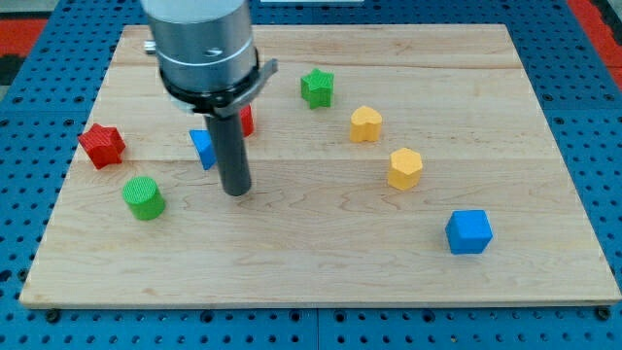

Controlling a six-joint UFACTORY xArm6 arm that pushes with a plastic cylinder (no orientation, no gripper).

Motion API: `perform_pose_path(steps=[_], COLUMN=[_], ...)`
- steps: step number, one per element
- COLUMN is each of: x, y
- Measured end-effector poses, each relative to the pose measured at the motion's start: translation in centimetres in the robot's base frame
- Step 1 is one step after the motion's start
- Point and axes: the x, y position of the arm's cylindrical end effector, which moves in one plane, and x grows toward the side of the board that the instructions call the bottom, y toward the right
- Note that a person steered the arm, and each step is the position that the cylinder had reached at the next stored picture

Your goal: Move the red star into blue triangle

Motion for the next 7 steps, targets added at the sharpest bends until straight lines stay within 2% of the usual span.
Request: perform_pose_path(steps=[1, 3, 4, 5, 7], x=[-1.0, -8.5, -11.8, -11.4, -4.9], y=[-5.2, -8.9, -16.0, -20.2, -16.6])
